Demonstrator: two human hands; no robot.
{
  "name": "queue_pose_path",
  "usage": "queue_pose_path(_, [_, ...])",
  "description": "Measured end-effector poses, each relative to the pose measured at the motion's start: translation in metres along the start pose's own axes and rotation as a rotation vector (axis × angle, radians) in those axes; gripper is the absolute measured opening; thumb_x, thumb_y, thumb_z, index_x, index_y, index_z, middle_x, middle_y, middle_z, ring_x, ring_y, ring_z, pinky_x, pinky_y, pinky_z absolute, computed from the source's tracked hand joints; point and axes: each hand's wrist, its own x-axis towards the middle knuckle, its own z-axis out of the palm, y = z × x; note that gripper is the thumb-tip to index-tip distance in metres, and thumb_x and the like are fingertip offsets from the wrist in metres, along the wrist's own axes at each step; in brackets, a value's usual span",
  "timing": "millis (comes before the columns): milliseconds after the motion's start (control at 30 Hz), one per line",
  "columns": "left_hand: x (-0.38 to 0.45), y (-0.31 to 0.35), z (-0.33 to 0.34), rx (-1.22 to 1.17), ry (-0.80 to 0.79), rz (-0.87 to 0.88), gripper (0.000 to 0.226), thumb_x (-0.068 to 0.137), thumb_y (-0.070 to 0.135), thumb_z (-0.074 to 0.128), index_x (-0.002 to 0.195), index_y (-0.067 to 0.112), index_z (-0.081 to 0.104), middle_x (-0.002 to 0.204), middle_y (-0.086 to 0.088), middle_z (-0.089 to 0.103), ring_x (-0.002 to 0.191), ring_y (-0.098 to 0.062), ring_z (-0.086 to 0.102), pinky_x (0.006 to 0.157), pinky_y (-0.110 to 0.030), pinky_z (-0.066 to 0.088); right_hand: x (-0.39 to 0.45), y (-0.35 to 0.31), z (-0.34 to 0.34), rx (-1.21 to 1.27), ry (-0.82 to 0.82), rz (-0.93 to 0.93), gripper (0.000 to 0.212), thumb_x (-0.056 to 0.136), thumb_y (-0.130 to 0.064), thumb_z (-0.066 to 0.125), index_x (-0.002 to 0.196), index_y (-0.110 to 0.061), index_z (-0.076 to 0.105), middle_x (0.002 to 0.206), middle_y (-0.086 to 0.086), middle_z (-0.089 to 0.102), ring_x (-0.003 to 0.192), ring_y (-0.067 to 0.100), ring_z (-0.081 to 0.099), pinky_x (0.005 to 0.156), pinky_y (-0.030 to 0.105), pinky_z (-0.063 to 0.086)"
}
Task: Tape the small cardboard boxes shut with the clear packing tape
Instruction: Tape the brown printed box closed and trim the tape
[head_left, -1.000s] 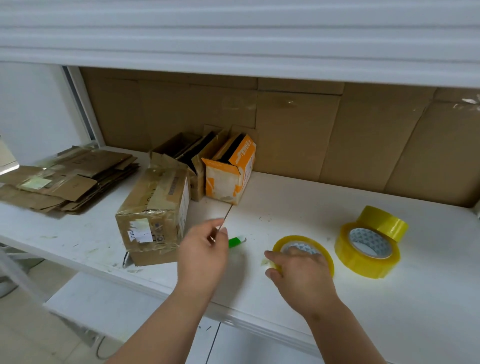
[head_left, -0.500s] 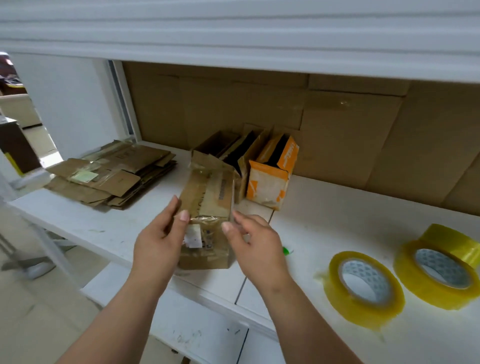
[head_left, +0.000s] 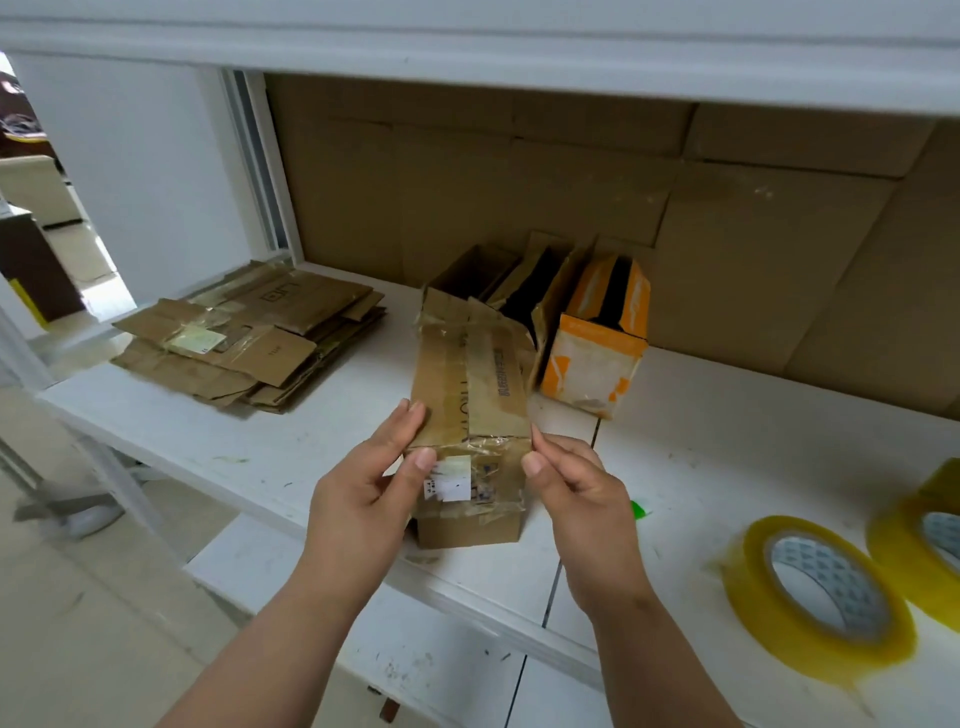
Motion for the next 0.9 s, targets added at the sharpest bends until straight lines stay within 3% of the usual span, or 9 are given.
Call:
queue_pose_path(67, [-0.004, 0.001, 0.001, -0.101, 0.052, 0.001, 0.036, 0.089, 0.018, 0.069, 0.111, 0.046, 0.065, 0.132, 0.019, 0.059, 0.12, 0.013, 0.052, 0.087, -0.001, 0.042, 0.001, 0.0, 0.004, 0.089, -0.004, 0.051, 0.024, 0.095, -0.012, 0.061, 0.108, -0.03, 0.071, 0.111, -0.01, 0.071, 0.106, 0.0, 0.065, 0.086, 0.014, 0.05])
queue_pose_path(133, [-0.007, 0.002, 0.003, -0.153, 0.106, 0.02, 0.03, 0.086, 0.013, 0.071, 0.106, 0.035, 0.071, 0.129, 0.014, 0.062, 0.11, 0.012, 0.058, 0.077, -0.003, 0.046, 0.001, 0.0, 0.009, 0.105, 0.002, 0.068, 0.014, 0.09, -0.03, 0.067, 0.103, -0.027, 0.071, 0.109, -0.007, 0.073, 0.108, 0.01, 0.066, 0.088, 0.024, 0.052])
queue_pose_path(200, [-0.007, 0.006, 0.004, -0.1, 0.132, 0.046, 0.022, 0.082, 0.017, 0.075, 0.101, 0.029, 0.072, 0.123, 0.013, 0.059, 0.103, 0.01, 0.058, 0.069, -0.006, 0.047, 0.0, -0.002, 0.013, 0.087, -0.002, 0.058, 0.021, 0.077, -0.042, 0.072, 0.096, -0.033, 0.069, 0.106, -0.005, 0.073, 0.108, 0.014, 0.066, 0.091, 0.031, 0.052])
queue_pose_path(433, [-0.015, 0.012, -0.009, 0.106, 0.084, 0.102, 0.044, 0.059, 0.05, 0.078, 0.096, 0.03, 0.063, 0.117, 0.025, 0.046, 0.104, 0.009, 0.054, 0.069, -0.016, 0.053, -0.011, -0.012, 0.001, 0.153, -0.12, 0.057, 0.027, 0.086, -0.005, 0.07, 0.111, -0.014, 0.067, 0.107, -0.003, 0.075, 0.103, 0.011, 0.069, 0.081, 0.021, 0.055])
queue_pose_path(533, [-0.022, 0.013, -0.008, 0.184, 0.12, 0.157, 0.041, 0.065, 0.028, 0.089, 0.093, 0.03, 0.058, 0.116, 0.025, 0.042, 0.104, 0.016, 0.048, 0.068, -0.008, 0.047, -0.019, -0.017, 0.0, 0.165, -0.167, 0.063, 0.038, 0.085, 0.011, 0.064, 0.117, -0.009, 0.065, 0.114, -0.002, 0.073, 0.108, 0.008, 0.067, 0.083, 0.02, 0.054])
queue_pose_path(667, [-0.037, 0.01, -0.001, 0.176, 0.165, 0.234, 0.044, 0.065, 0.013, 0.09, 0.086, 0.034, 0.057, 0.117, 0.027, 0.042, 0.108, 0.015, 0.049, 0.075, -0.006, 0.047, -0.023, -0.021, -0.004, 0.174, -0.141, 0.045, 0.024, 0.086, 0.002, 0.069, 0.105, -0.01, 0.066, 0.11, -0.001, 0.074, 0.105, 0.011, 0.068, 0.081, 0.021, 0.055])
queue_pose_path(767, [-0.047, 0.008, 0.004, 0.128, 0.2, 0.281, 0.046, 0.064, 0.012, 0.091, 0.088, 0.036, 0.058, 0.122, 0.03, 0.043, 0.114, 0.0, 0.054, 0.083, -0.02, 0.054, -0.027, -0.027, -0.008, 0.179, -0.154, 0.033, 0.024, 0.084, 0.006, 0.07, 0.103, -0.007, 0.064, 0.116, -0.001, 0.072, 0.108, 0.011, 0.068, 0.09, 0.024, 0.055])
queue_pose_path(833, [-0.051, 0.012, 0.006, 0.082, 0.201, 0.34, 0.048, 0.067, 0.017, 0.091, 0.091, 0.042, 0.058, 0.126, 0.028, 0.042, 0.116, -0.008, 0.055, 0.085, -0.029, 0.056, -0.029, -0.03, -0.015, 0.235, -0.157, 0.023, 0.026, 0.082, 0.01, 0.068, 0.103, -0.005, 0.064, 0.119, 0.001, 0.071, 0.11, 0.013, 0.067, 0.093, 0.026, 0.054])
queue_pose_path(900, [-0.053, 0.019, 0.009, 0.072, 0.183, 0.42, 0.041, 0.07, 0.03, 0.084, 0.094, 0.049, 0.057, 0.129, 0.025, 0.041, 0.119, -0.011, 0.054, 0.086, -0.028, 0.056, -0.03, -0.033, -0.024, 0.291, -0.155, 0.004, 0.027, 0.081, 0.01, 0.069, 0.103, -0.005, 0.064, 0.121, 0.006, 0.07, 0.113, 0.018, 0.066, 0.095, 0.03, 0.054])
